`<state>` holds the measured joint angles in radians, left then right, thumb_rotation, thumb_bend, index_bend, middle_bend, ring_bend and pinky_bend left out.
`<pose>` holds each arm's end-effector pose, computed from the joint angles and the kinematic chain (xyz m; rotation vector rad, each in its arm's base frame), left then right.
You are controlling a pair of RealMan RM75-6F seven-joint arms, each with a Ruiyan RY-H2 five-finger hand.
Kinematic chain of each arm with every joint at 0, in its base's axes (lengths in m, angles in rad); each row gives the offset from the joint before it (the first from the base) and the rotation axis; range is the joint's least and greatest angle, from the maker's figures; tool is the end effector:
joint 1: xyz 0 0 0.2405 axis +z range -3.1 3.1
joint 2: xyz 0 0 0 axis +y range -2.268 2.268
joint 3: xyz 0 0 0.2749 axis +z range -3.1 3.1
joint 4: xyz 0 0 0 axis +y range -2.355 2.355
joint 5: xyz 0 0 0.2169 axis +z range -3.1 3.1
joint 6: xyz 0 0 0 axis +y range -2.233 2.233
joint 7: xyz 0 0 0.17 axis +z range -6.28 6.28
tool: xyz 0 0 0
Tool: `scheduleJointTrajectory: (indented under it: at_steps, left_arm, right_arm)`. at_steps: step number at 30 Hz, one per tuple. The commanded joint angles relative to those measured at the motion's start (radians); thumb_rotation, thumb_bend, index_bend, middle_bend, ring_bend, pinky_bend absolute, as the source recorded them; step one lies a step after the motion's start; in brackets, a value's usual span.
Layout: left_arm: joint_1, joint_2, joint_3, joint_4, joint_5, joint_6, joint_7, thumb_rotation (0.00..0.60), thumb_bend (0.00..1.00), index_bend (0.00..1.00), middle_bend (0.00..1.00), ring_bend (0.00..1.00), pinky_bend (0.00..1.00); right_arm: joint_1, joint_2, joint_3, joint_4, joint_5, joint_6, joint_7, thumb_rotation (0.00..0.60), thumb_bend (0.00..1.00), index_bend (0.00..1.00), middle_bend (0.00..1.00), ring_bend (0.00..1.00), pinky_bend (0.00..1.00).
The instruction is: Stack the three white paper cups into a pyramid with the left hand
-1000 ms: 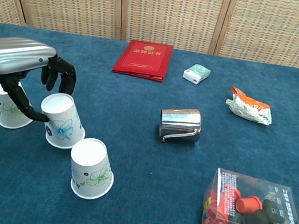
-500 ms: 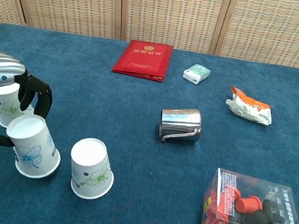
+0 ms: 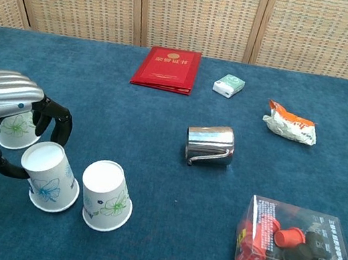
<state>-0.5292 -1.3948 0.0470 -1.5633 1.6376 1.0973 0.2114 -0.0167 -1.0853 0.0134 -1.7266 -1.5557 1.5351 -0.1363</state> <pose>-0.2033 0.2776 -0.0094 -2.1321 -0.7292 -0.9531 -0.3195 -0.1675 0.1607 1.3893 -0.8917 0.8266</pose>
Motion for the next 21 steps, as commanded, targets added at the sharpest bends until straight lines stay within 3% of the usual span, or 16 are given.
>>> scheduleJointTrajectory:
  at_steps: [1, 7, 10, 12, 14, 16, 21]
  left_arm:
    - [0.0, -0.004, 0.002, -0.003, -0.003, -0.003, -0.002, 0.6, 0.18, 0.53, 0.47, 0.49, 0.41]
    - [-0.003, -0.007, 0.009, -0.002, -0.004, -0.012, -0.014, 0.6, 0.18, 0.48, 0.4, 0.41, 0.34]
    - [-0.006, -0.006, 0.012, -0.004, -0.005, -0.019, -0.029, 0.6, 0.18, 0.3, 0.3, 0.31, 0.21]
    - [-0.009, -0.001, 0.017, -0.009, -0.008, -0.03, -0.036, 0.6, 0.18, 0.12, 0.16, 0.18, 0.09]
    - [-0.015, 0.014, 0.026, -0.027, -0.009, -0.048, -0.045, 0.6, 0.18, 0.01, 0.04, 0.07, 0.03]
    - [-0.016, 0.024, 0.029, -0.04, -0.007, -0.05, -0.054, 0.6, 0.18, 0.0, 0.0, 0.01, 0.0]
    - [-0.009, 0.062, 0.036, -0.076, 0.012, -0.02, -0.082, 0.6, 0.18, 0.0, 0.0, 0.0, 0.0]
  right_arm:
    - [0.0, 0.001, -0.001, -0.001, 0.0, -0.002, 0.0, 0.6, 0.0, 0.09, 0.0, 0.0, 0.0]
    - [0.0, 0.001, -0.002, -0.003, 0.001, -0.002, -0.002, 0.6, 0.0, 0.09, 0.0, 0.0, 0.0]
    - [0.0, 0.002, -0.001, -0.004, 0.002, -0.003, -0.004, 0.6, 0.0, 0.09, 0.0, 0.0, 0.0]
    - [0.0, 0.001, -0.001, -0.005, 0.002, -0.002, -0.005, 0.6, 0.0, 0.09, 0.0, 0.0, 0.0]
    - [0.0, 0.002, -0.002, -0.004, 0.003, -0.003, -0.005, 0.6, 0.0, 0.09, 0.0, 0.0, 0.0]
    - [0.0, 0.002, -0.002, -0.004, 0.004, -0.004, -0.005, 0.6, 0.0, 0.09, 0.0, 0.0, 0.0]
    - [0.0, 0.003, -0.001, -0.005, 0.005, -0.004, -0.004, 0.6, 0.0, 0.09, 0.0, 0.0, 0.0]
